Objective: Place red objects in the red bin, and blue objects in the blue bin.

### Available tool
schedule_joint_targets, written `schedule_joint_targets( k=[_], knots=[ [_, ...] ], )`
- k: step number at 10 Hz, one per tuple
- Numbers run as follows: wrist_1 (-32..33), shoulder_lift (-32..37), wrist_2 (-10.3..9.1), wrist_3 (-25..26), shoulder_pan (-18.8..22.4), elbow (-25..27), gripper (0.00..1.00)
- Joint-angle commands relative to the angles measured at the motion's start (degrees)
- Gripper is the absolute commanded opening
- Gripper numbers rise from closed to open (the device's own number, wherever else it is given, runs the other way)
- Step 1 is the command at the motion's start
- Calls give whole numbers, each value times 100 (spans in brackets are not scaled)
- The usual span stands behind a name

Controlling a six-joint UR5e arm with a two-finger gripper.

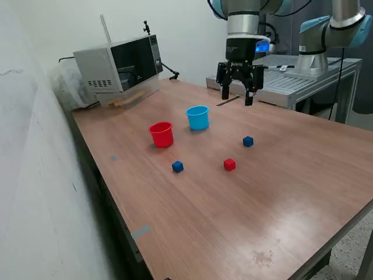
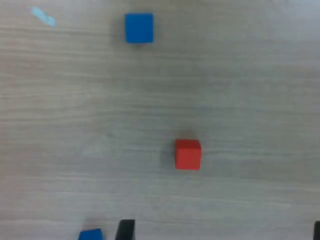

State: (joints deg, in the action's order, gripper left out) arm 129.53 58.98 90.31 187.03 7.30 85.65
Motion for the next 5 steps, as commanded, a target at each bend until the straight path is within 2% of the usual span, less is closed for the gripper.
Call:
schedule_joint_targets(
  k=[1,4,5],
  knots=[
    [20,-1052,30,543,61,-663,100],
    [151,-1624,-13,598,96,-778,100],
    [247,-1713,-22,598,253,-743,100]
  ],
)
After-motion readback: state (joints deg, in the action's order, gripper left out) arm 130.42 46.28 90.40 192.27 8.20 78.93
